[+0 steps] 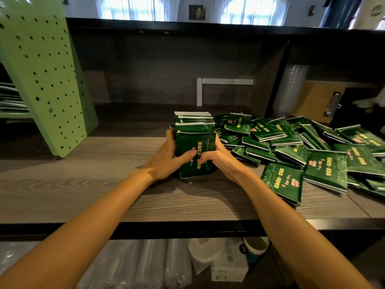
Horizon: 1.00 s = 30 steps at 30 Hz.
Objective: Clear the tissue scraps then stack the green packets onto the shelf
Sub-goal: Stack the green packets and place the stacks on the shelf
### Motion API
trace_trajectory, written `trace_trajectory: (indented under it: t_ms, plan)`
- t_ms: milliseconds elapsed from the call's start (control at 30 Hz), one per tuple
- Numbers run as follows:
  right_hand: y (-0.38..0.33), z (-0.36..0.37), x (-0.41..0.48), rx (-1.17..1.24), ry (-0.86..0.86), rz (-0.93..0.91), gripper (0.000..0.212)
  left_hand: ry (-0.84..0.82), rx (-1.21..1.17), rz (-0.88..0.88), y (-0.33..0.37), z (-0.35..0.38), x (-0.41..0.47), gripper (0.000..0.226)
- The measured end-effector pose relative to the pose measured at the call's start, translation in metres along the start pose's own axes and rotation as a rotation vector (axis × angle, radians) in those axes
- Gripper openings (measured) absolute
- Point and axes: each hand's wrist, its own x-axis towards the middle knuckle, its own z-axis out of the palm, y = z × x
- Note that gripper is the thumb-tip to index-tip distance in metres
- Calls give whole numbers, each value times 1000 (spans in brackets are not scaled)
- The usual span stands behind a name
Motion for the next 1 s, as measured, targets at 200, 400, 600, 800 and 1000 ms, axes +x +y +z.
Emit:
trace_trajectory:
  t_ms: [200,400,600,800,1000]
  plan:
    - [-4,0,-2,105,41,49,66,12,-44,-115,8,-4,5,60]
    - [-43,13,4,257,107,213,81,126,-287,-379,34,-24,17,41]
    - [-128,20,11,265,35,321,52,180,-468,-628,100,-84,24,27]
    - [-219,40,24,266,-86,353,8,257,-491,-725,163,-155,16,44]
    - [-249,99,37,143,-306,338,34,527,-629,-804,168,-207,-24,57]
